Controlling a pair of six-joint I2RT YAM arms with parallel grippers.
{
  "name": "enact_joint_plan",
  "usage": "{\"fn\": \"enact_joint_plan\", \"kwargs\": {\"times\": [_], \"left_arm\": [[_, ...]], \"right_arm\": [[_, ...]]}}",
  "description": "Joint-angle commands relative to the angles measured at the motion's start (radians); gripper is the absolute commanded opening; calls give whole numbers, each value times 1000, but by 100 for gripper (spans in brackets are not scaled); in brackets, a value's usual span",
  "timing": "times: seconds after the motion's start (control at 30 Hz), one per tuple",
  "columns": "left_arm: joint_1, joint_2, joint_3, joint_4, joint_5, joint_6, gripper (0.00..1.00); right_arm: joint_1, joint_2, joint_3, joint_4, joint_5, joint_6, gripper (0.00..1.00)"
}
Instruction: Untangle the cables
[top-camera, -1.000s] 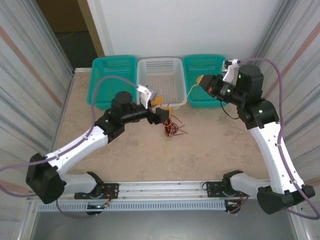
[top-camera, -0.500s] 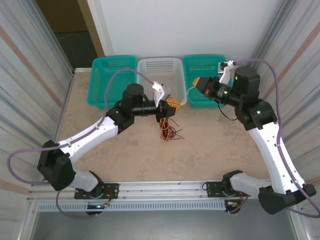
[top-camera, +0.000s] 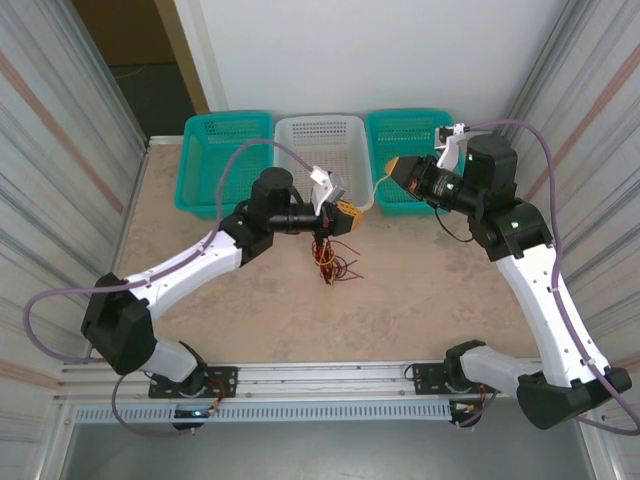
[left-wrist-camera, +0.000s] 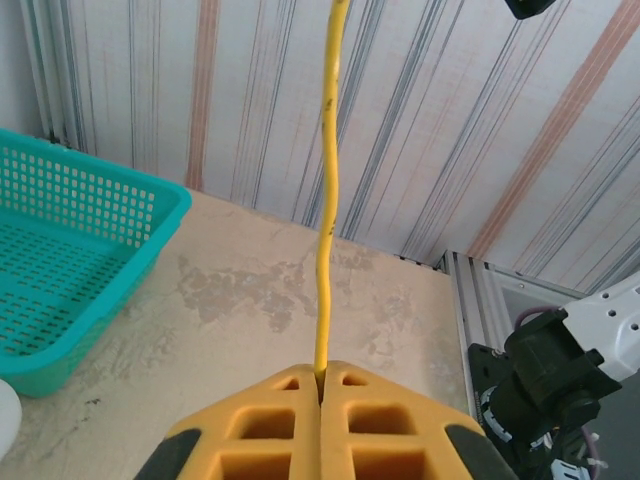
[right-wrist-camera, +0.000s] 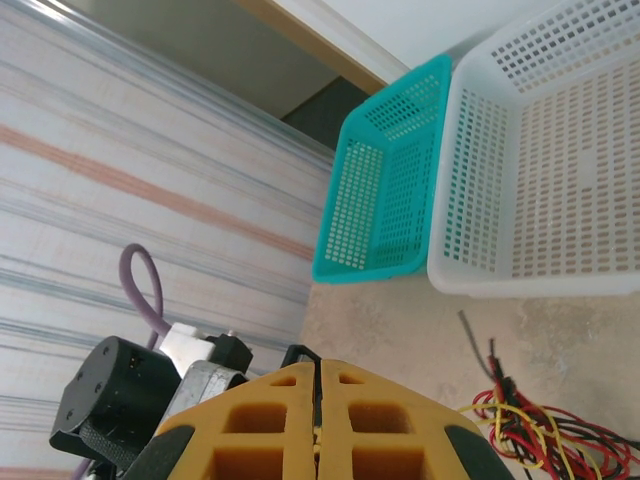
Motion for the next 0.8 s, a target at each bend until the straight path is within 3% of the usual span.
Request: {"fn": "enact_joint_plan", "kwargs": {"times": [0.0,0.07,0.2,0.33,0.53,0.77], "left_arm": [[-8,1,15,46,38,-20,0],[-6,-3,0,70,36,-33,0],[13,-18,-51,175,7,-110,0],[68,-28,-104,343,6,-275,0],[92,-21,-131,541,35,-471,0],[94,-26,-136,621,38,-582,0]], "right_arm": [[8,-9,-1,17,2,-2,0],[9,-12,-10,18,10,-2,1],[8,-24,-42,-22,63,-28,47],[11,-85,-207,-42,134,-43,70],[109,-175,-594,177,162,71,74],[330,-23,-651,285,330,11,77]]}}
